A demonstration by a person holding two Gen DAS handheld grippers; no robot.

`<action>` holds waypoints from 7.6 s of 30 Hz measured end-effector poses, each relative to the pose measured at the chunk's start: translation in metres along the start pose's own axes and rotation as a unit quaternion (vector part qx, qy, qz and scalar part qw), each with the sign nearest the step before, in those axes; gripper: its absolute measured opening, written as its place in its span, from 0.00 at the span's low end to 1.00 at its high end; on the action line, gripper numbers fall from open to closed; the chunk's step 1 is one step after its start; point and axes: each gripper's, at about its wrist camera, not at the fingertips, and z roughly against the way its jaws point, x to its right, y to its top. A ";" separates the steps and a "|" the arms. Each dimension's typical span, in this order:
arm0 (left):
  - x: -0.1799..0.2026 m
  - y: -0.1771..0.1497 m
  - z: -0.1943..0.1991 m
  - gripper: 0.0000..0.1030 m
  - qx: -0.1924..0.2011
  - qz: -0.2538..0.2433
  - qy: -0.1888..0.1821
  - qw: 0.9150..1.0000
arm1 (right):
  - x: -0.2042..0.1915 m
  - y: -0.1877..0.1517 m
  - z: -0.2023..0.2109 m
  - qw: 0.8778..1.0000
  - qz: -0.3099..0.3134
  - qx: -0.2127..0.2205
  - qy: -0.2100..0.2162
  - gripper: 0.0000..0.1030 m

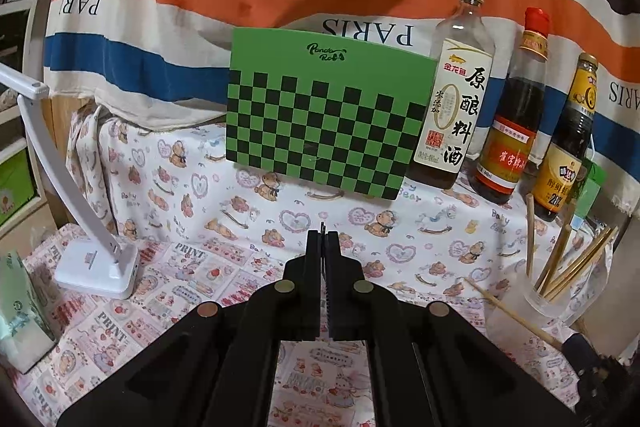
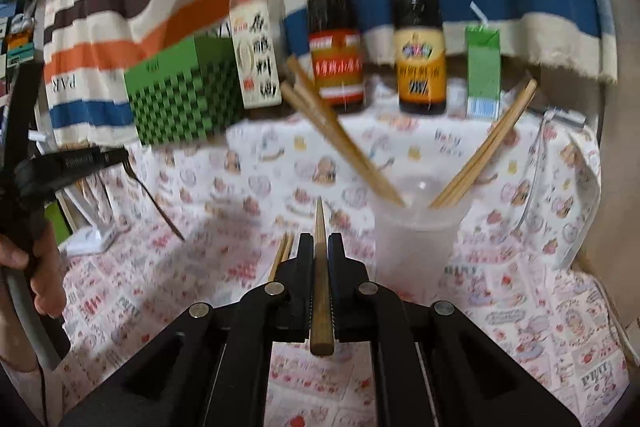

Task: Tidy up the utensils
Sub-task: 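Carry both held chopsticks up over the plastic cup, then lower both chopsticks into the plastic cup and open both tools, then move the open left tool over a loose chopstick on the cloth, then close the left tool on the loose chopstick and lift it, then close the right tool on the last chopstick while the left tool holds its chopstick raised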

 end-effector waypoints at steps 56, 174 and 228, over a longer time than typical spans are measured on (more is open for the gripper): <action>0.237 0.013 -0.017 0.01 -0.012 -0.105 -0.189 0.976 | 0.164 0.017 0.004 0.963 -0.239 0.119 0.043 0.08; 0.099 -0.118 -0.067 0.18 -0.270 -0.156 -0.114 0.943 | 0.067 -0.011 -0.057 0.991 -0.062 -0.089 -0.079 0.89; 0.075 -0.104 -0.069 0.13 -0.314 -0.154 -0.099 0.932 | 0.072 -0.012 -0.059 0.988 -0.082 -0.115 -0.063 0.89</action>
